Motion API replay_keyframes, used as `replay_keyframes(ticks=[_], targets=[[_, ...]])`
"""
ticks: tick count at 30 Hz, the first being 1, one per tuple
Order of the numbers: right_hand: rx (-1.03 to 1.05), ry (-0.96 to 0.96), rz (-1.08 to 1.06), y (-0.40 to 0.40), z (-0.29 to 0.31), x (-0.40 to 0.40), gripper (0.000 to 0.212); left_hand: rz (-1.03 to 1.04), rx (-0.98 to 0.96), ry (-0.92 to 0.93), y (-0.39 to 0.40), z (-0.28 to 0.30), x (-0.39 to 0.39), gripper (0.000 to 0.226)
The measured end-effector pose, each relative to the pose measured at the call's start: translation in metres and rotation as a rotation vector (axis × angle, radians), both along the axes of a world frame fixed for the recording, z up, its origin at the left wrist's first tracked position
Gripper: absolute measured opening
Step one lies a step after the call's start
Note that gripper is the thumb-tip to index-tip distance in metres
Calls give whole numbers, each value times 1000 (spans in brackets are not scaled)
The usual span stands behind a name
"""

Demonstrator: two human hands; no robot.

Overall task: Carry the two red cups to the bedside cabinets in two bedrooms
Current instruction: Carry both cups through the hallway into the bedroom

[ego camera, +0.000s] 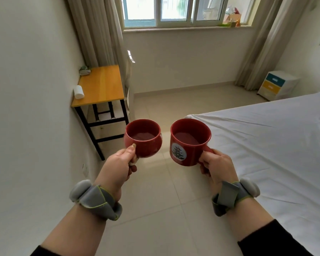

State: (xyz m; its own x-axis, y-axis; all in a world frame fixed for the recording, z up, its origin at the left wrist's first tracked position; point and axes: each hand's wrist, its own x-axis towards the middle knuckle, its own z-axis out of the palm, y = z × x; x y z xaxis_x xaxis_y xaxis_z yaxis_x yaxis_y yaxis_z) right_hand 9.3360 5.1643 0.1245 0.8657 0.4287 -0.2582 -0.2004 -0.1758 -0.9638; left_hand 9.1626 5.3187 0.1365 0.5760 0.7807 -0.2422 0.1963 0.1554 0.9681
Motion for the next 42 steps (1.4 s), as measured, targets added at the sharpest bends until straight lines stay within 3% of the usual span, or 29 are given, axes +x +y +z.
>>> replay_keyframes(ticks=[8, 18, 25, 42], targets=[[-11, -24, -77, 82, -7, 74, 8, -21, -34, 18, 87, 0, 86, 37], [7, -61, -41, 218, -8, 242, 12, 8, -50, -16, 220, 8, 238, 36], [6, -30, -64, 292, -2, 312, 13, -1, -77, 1, 295, 11, 312, 34], [36, -19, -295, 498, 0, 485, 19, -174, -80, -7, 536, 15, 519, 29]])
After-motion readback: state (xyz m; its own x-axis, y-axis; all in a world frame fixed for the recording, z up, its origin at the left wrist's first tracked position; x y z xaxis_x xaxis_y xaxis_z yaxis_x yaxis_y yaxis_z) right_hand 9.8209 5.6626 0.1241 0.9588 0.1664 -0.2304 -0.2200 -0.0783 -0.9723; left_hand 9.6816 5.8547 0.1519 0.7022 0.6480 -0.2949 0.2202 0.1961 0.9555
